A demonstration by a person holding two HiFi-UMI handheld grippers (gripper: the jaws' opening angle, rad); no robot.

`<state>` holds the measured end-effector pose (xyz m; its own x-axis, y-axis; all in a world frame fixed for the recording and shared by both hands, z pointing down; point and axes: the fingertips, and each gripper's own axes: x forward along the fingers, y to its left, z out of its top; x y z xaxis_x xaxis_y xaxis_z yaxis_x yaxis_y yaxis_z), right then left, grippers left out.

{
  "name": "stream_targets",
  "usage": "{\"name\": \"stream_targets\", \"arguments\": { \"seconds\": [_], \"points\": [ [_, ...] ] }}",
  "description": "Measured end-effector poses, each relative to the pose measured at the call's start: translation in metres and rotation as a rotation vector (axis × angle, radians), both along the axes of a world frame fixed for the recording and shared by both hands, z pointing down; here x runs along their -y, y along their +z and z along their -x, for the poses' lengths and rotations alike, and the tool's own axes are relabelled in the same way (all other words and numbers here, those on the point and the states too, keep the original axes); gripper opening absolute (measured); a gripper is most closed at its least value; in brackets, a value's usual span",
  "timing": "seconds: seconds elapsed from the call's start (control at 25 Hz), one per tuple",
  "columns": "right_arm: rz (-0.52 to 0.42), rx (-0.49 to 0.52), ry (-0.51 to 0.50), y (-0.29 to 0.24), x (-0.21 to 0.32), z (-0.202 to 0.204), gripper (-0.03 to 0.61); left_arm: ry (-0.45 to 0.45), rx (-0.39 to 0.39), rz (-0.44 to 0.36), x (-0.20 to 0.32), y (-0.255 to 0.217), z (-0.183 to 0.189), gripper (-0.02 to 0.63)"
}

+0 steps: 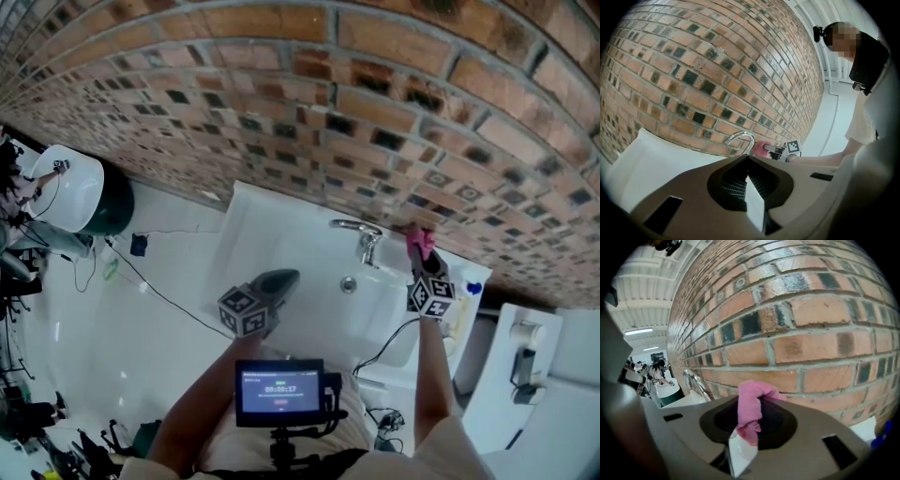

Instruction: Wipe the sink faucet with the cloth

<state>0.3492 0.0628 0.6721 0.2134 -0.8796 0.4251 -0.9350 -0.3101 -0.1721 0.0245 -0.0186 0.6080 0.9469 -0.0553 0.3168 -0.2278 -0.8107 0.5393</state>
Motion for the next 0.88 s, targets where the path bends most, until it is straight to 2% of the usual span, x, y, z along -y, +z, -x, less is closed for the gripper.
{"name": "stream_targets", "arguments": {
  "seconds": [0.16,0.44,0.76,0.88],
  "points": [
    [0.101,0.074,-0.134,0.044,0.016,0.015,0.101,-0.020,0.008,0.013,0.005,0.003,0.004,0.006],
    [0.290,0.181,-0.264,0.126,0.040,0.034,0.101,-0.014,0.017,0.027,0.002,0.012,0.007,0.006],
    [0.337,0.270,-0.327,0.154,0.061,0.051,0.103,-0.037,0.041,0.039,0.007,0.018,0.017,0.006],
    [0.360,0.247,-0.351,0.163,0.060,0.050,0.103,-0.048,0.047,0.045,0.010,0.020,0.021,0.006]
  ]
}}
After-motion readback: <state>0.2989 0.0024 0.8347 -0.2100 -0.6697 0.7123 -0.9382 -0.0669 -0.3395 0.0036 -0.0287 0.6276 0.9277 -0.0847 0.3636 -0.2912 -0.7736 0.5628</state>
